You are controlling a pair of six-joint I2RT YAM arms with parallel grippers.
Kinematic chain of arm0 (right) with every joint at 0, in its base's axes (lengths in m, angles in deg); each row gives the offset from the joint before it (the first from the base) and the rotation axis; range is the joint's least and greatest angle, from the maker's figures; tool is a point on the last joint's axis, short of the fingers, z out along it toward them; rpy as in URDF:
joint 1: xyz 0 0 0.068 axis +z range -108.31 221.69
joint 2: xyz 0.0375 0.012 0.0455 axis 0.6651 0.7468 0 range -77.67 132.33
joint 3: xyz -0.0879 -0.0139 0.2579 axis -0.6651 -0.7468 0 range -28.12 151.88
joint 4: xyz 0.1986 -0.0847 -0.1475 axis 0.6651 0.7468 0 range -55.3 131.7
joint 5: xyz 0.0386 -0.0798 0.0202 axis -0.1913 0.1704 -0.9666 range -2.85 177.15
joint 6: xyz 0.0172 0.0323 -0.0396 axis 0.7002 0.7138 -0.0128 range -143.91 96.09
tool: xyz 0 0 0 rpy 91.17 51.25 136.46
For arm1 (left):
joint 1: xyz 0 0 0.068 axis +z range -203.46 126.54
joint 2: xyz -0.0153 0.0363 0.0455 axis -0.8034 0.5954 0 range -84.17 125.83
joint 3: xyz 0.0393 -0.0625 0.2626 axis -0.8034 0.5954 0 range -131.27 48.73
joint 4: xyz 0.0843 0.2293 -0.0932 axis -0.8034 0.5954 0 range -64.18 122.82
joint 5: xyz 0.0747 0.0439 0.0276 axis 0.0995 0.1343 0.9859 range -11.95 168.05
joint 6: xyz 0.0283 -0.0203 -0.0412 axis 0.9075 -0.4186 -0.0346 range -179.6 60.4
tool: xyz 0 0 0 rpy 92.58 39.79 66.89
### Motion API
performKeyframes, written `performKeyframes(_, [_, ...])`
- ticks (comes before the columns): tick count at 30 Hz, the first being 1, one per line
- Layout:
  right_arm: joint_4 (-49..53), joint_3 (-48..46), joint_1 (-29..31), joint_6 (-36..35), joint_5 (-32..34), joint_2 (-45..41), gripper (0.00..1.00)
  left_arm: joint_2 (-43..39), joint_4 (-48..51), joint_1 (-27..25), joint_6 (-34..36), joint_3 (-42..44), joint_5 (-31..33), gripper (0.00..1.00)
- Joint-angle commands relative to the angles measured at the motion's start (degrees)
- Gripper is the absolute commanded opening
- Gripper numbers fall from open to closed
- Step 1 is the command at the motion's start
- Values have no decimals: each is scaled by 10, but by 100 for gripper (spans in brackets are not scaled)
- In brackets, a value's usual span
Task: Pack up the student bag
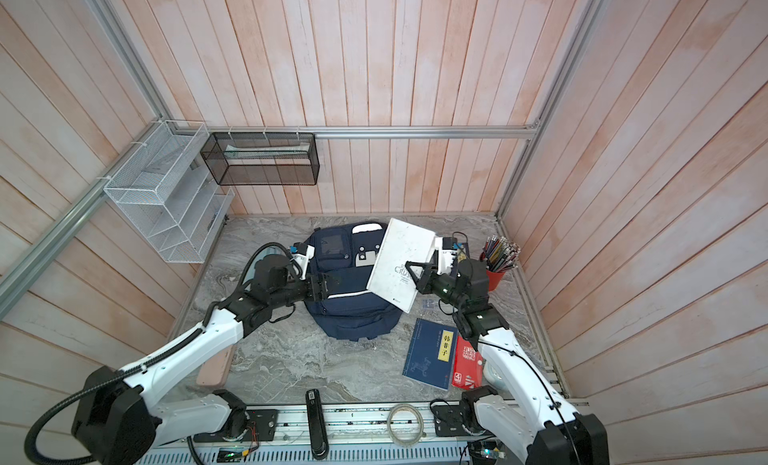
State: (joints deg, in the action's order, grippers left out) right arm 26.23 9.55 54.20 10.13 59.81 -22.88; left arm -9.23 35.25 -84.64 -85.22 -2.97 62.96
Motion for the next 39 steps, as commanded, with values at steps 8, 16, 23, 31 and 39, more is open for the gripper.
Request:
performKeyframes(8, [38,-48,-103,7,-25,-64,0,255,83,-110,228,-172,187,78])
performKeyframes(16, [22,-62,-135,18,-76,-62,0,271,55,-138,266,-151,129,86])
performKeyframes(23, [-7,-78,-144,29,-104,-46,0,344,65,-153,290,-164,230,93])
performKeyframes(31, [-2,-86,-144,33,-118,-50,0,335,63,-160,271,-200,269,16])
performKeyframes(39, [-73,-151,-141,139,-181,-53,0,246,124,-140,216,-270,179,0])
